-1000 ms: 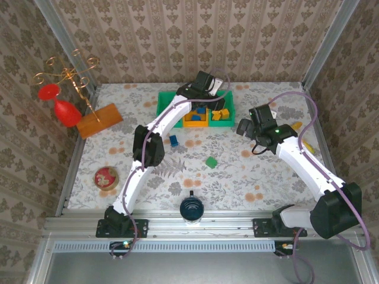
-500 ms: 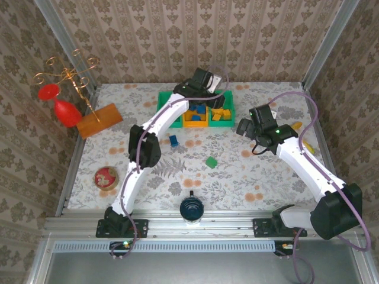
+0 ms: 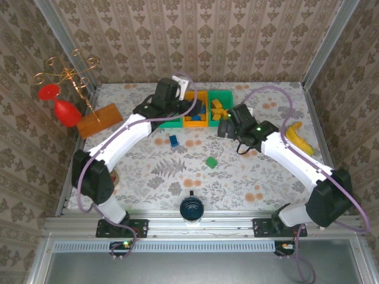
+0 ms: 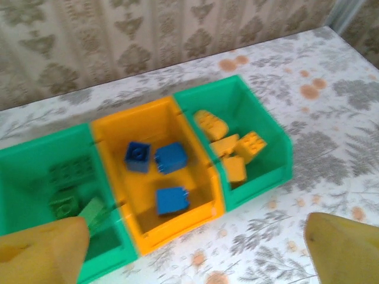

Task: Sort the legos into containers by color
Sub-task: Place the lego in the container, then pick up the lego from the center of the table.

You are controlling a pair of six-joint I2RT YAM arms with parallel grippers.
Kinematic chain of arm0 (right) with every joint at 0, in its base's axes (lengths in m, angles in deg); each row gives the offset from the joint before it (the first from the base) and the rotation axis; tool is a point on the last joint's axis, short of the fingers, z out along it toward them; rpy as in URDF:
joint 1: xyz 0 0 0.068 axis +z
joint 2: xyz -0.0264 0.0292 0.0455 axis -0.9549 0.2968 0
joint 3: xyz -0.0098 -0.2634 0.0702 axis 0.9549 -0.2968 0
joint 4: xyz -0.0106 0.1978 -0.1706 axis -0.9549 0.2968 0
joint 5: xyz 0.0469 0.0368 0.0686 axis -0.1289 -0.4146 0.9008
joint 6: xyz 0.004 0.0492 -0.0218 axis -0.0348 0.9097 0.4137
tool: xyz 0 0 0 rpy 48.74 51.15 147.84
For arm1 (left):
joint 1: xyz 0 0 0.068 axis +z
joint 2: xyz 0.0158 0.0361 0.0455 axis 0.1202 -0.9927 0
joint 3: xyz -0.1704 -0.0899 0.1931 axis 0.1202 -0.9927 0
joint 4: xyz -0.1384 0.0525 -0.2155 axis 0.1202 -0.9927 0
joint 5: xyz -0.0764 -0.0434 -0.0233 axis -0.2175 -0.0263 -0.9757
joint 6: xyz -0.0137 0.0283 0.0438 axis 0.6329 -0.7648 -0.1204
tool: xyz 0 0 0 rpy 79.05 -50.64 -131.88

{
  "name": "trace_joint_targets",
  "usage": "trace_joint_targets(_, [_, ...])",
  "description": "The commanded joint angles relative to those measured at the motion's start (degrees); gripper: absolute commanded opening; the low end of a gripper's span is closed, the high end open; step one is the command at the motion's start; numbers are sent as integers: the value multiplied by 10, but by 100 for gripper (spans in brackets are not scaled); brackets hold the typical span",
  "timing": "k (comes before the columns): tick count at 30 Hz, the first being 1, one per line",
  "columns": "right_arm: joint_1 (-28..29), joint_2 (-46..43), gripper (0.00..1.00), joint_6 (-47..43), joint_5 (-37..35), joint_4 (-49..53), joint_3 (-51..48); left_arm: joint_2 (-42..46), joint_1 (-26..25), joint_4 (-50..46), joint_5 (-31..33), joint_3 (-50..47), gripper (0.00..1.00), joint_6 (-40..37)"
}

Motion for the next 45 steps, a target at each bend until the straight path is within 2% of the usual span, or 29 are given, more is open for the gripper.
trace_joint_targets(1, [26,41,100,-19,-18,-3,37,62,24,39,51,-75,100,30])
trace_joint_targets(12, [90,215,98,-46,26,17,185,215,98,36,111,-281,100,102])
trace_joint_targets(21, [120,350,93,-67,75,54,312,298,127,39,140,-384,100,146])
trace_joint_targets(29, [130,440,90,-83,98,84,404,330,138,35,135,-437,100,178])
trace_joint_targets(36, [134,499,85,-90,136,95,466,330,141,35,133,-448,100,183])
trace_joint_targets(45, [139,583,77,-109,141,143,569,326,146,36,127,-455,100,186])
